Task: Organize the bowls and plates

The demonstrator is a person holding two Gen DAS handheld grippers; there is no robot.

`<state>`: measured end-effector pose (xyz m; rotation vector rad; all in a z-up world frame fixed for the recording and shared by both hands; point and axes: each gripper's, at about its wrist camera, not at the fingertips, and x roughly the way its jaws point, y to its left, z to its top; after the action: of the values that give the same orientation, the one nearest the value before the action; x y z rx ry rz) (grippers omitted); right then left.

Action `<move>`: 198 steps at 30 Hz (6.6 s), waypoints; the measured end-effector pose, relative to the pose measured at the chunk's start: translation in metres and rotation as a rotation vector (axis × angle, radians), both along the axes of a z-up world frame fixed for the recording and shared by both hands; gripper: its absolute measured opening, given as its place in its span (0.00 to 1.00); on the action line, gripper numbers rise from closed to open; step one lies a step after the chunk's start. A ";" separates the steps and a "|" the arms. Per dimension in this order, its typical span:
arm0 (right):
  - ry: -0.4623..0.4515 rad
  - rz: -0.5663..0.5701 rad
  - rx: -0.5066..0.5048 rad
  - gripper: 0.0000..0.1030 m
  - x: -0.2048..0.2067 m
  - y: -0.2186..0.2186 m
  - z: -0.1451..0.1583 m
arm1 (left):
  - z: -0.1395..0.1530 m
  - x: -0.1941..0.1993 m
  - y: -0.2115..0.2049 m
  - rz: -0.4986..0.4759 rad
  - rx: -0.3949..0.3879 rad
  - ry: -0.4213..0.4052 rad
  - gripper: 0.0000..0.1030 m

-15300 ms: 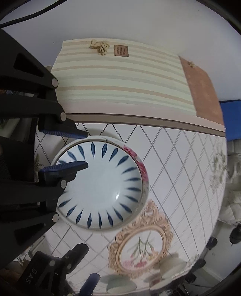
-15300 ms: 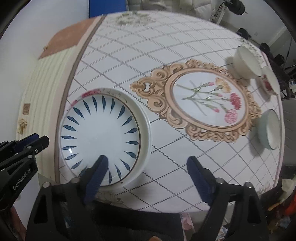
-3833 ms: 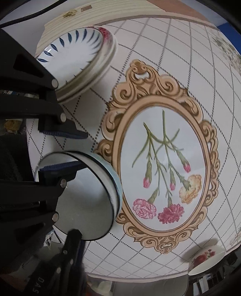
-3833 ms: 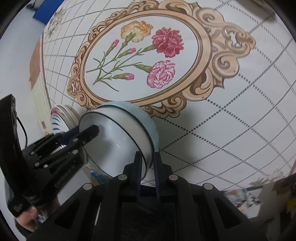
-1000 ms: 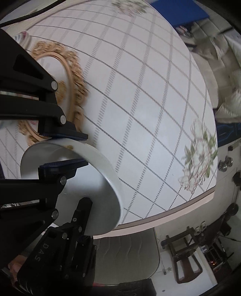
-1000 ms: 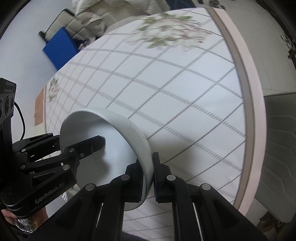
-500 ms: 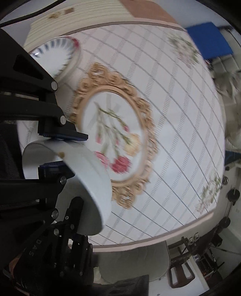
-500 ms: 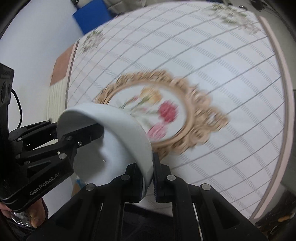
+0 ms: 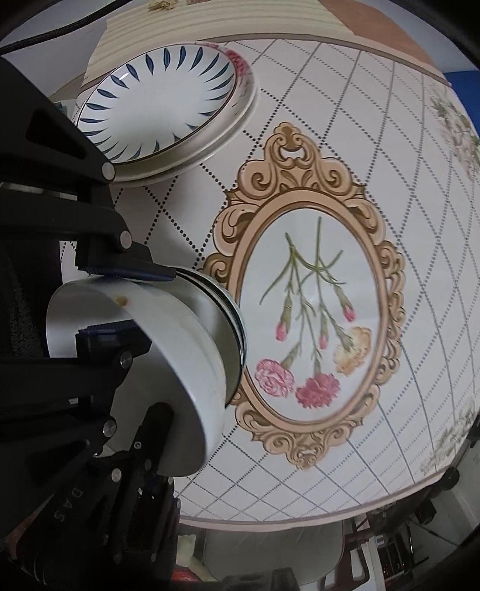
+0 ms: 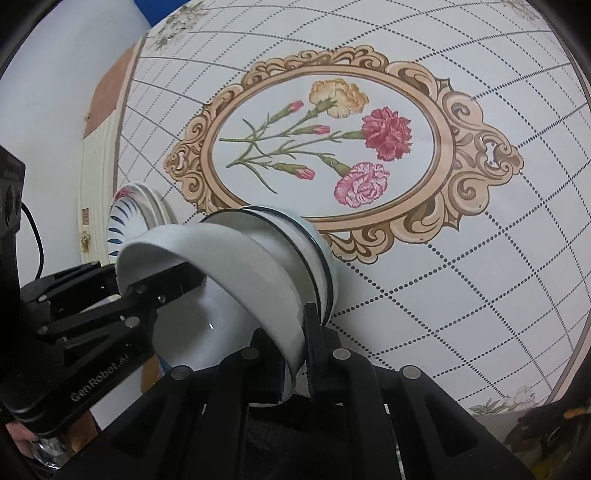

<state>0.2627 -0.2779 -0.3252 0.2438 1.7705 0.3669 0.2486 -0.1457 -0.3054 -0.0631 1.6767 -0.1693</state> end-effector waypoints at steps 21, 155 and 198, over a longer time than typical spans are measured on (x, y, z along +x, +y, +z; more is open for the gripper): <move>0.031 0.073 -0.135 0.09 0.009 0.021 -0.005 | -0.024 0.005 0.004 0.032 0.074 0.062 0.17; 0.052 -0.112 0.492 1.00 -0.005 -0.046 -0.102 | -0.089 -0.002 0.043 0.323 -0.405 0.086 0.90; 0.035 -0.023 0.440 0.62 0.004 0.000 -0.104 | -0.071 -0.005 0.041 0.294 -0.410 0.020 0.60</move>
<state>0.2668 -0.2783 -0.4296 0.5850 1.7037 0.7390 0.2434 -0.1048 -0.3767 -0.6169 1.6094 -0.2874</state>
